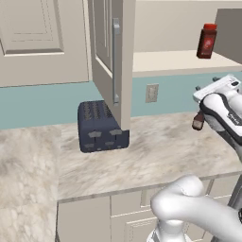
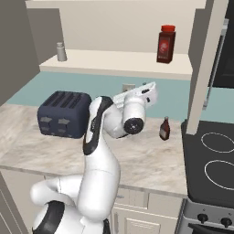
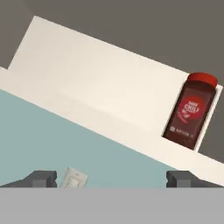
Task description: Collect the paprika, ketchup, and shaker from the cabinet and place them next to the stove.
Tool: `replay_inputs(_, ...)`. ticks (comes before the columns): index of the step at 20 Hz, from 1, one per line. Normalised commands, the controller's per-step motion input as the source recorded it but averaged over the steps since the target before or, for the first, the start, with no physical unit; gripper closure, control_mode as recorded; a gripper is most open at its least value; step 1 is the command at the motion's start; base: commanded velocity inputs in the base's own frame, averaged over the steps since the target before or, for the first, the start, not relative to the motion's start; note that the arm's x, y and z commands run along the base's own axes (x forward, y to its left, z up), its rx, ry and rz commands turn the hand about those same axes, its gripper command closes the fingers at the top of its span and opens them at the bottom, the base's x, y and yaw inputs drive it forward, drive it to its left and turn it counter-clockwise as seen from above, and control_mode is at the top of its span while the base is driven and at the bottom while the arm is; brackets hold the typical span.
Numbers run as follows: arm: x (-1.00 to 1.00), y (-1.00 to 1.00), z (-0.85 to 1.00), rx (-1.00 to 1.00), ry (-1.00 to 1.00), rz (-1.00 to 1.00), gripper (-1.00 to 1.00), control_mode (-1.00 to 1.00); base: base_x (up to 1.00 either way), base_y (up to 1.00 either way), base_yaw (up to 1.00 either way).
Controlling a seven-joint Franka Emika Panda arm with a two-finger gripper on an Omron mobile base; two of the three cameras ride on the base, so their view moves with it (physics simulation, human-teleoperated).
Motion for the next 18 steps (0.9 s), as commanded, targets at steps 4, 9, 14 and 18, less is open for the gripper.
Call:
replay_inputs(4, -0.34, 0.00, 0.92, 0.05, 0.15, -0.33, -1.00, -1.00, 0.00, 0.00, 0.00)
replay_inputs(9, -0.27, 0.00, 0.84, 0.07, 0.12, -0.28, -1.00, -1.00, 0.00, 0.00, 0.00)
replay_inputs(14, -0.34, -0.14, 0.84, 0.11, 0.08, -0.16, -1.00, -1.00, 0.00, 0.00, 0.00)
replay_inputs(18, -0.32, -0.23, 0.58, 0.13, 0.02, -0.06, -1.00, -1.00, 0.00, 0.00, 0.00)
